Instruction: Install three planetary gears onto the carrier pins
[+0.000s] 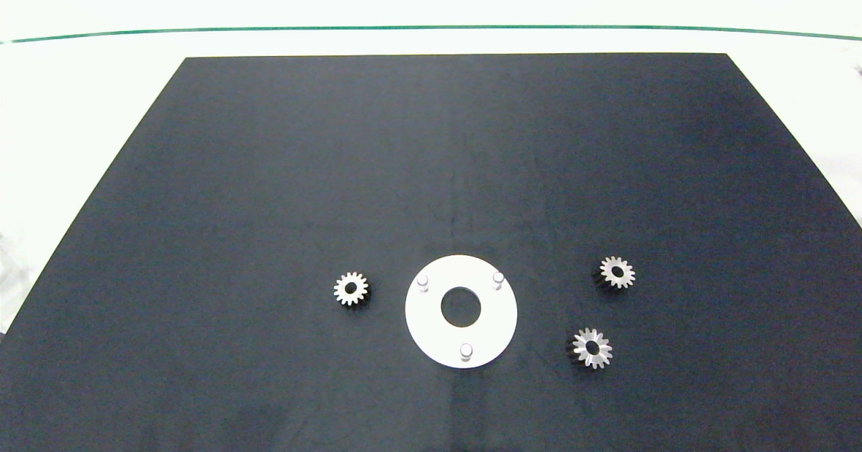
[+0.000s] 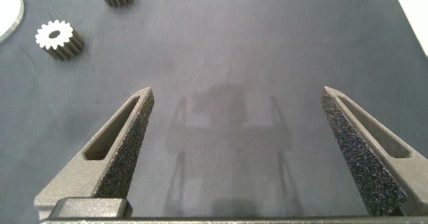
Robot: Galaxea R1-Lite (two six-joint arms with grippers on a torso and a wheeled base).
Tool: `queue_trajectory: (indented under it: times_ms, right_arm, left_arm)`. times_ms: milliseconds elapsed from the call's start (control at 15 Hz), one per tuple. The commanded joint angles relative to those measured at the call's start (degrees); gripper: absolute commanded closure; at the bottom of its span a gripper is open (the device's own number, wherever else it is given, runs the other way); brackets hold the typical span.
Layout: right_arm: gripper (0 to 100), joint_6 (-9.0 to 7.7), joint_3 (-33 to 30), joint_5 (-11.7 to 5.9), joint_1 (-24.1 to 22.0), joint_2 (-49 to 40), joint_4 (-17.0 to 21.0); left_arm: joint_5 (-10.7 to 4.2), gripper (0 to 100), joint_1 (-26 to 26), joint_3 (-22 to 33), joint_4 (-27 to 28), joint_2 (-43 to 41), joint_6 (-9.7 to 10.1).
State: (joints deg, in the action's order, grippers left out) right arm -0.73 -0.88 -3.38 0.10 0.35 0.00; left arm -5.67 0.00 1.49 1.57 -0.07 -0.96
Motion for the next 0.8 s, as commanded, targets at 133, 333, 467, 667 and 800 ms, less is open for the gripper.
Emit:
queue_trajectory:
  times_ms: [133,333,467,667,800]
  right_arm:
    - [0,-0.59,-12.39,0.12,0.17,0.26,12.57]
    - [0,-1.2,-26.28,0.21,1.66,5.45,23.64]
    - [0,-3.31,-31.55,-0.05,1.84,11.16,24.52]
    - [0,-3.58,-37.18,0.04,1.92,21.09,24.52]
    - [0,-3.58,-39.9,0.48,2.1,28.12,24.52]
  left_arm:
    - [0.57,0,-0.09,11.96,12.05,0.16,-3.17]
    - [5.05,0,-0.62,25.32,25.32,4.2,-5.28]
    - [7.16,0,-0.7,30.42,28.4,8.86,-5.8]
    - [9.01,0,-1.93,33.23,29.28,15.01,-7.03]
    - [9.01,0,-2.81,33.32,29.28,18.18,-9.76]
